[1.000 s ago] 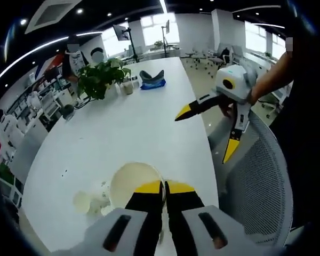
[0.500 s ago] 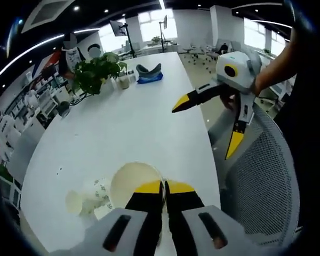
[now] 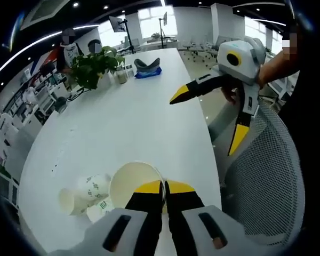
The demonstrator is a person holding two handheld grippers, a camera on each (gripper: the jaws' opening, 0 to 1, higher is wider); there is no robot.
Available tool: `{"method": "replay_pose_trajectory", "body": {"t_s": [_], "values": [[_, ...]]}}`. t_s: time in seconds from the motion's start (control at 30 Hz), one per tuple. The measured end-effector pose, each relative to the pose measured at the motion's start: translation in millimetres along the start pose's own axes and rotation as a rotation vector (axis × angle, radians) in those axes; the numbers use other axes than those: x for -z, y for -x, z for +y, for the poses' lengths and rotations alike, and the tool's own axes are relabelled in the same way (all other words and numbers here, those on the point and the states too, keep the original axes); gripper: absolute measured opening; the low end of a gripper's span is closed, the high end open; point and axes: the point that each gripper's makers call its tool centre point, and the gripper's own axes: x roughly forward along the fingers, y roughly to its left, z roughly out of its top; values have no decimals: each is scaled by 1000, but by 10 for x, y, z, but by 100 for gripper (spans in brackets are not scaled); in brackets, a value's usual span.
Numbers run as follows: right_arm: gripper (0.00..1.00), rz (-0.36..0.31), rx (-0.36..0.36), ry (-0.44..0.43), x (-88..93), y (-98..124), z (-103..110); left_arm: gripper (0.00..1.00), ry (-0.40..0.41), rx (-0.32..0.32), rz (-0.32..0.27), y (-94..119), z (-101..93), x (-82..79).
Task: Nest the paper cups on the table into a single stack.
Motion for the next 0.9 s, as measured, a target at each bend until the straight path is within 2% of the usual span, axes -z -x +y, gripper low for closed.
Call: {"method": "replay_pose_trajectory", "body": {"t_s": [0.6,0.9], "values": [[92,-2,2,-7,-7,3,-5,0,67,39,16,-222,-12,136],[92,-7,6,-8,-11,8,-14,0,119,90,18,-328,-60,215]]}}
